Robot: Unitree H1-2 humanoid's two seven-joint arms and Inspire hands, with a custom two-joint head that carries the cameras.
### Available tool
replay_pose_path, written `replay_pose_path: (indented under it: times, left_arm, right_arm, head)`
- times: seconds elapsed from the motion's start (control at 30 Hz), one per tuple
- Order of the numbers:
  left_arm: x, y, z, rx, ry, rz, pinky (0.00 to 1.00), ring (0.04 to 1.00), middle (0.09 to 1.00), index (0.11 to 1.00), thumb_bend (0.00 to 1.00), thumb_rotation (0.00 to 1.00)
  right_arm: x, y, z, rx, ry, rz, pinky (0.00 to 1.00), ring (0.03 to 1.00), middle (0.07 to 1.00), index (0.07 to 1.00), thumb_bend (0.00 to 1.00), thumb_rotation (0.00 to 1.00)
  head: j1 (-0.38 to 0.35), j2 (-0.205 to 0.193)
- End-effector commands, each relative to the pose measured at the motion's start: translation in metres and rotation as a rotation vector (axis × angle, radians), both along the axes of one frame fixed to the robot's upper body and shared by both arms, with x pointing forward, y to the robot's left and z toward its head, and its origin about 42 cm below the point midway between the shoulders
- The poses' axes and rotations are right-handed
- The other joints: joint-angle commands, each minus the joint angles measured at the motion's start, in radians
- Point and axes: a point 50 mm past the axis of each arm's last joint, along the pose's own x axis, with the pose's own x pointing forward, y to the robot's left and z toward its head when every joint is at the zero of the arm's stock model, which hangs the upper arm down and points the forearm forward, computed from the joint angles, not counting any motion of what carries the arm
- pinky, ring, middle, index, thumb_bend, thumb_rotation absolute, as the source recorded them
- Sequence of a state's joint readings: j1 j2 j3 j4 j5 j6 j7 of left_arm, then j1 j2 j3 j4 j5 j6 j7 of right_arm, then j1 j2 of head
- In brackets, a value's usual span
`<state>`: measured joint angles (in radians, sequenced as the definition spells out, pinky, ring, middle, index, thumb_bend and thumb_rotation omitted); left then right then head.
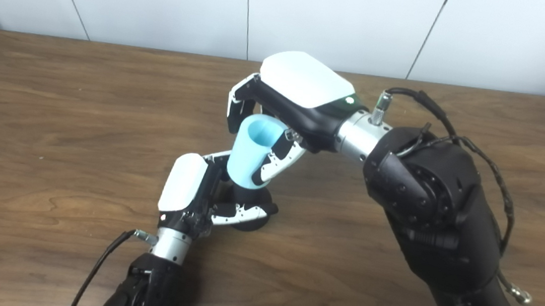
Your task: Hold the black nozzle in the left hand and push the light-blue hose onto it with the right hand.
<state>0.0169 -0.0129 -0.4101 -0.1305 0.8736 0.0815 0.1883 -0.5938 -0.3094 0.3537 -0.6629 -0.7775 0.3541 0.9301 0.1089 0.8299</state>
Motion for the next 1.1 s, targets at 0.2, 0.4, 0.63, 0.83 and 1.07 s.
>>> replay_pose_path:
  times: [0.2, 0.4, 0.63, 0.83, 1.07]
  left_arm:
    - [-0.007, -0.014, -0.012, 0.009, 0.081, 0.001, 0.48, 0.516, 0.491, 0.484, 0.52, 0.00]
    - [-0.008, -0.015, -0.012, 0.003, 0.085, 0.004, 0.49, 0.512, 0.494, 0.484, 0.52, 0.00]
    - [-0.008, -0.017, -0.011, 0.005, 0.082, 0.001, 0.47, 0.491, 0.463, 0.490, 0.52, 0.00]
    - [-0.009, -0.017, -0.010, 0.002, 0.080, 0.000, 0.47, 0.500, 0.471, 0.489, 0.52, 0.00]
    - [-0.008, -0.017, -0.010, 0.007, 0.083, 0.002, 0.47, 0.494, 0.455, 0.491, 0.52, 0.00]
  right_arm:
    - [0.002, 0.008, 0.005, -0.026, -0.051, 0.048, 0.29, 0.388, 0.498, 0.532, 0.49, 0.00]
    - [0.005, 0.011, 0.003, -0.058, -0.045, 0.056, 0.29, 0.380, 0.474, 0.541, 0.49, 0.00]
    - [0.008, 0.014, -0.005, -0.086, -0.011, 0.070, 0.25, 0.342, 0.458, 0.543, 0.51, 0.00]
    - [0.009, 0.015, -0.012, -0.114, 0.003, 0.063, 0.30, 0.352, 0.475, 0.523, 0.51, 0.00]
    - [0.009, 0.014, -0.016, -0.099, -0.028, 0.090, 0.28, 0.397, 0.508, 0.502, 0.52, 0.00]
  head:
    - [-0.001, 0.002]
    - [0.003, 0.003]
    - [-0.005, 0.006]
    - [-0.003, 0.007]
    - [-0.003, 0.007]
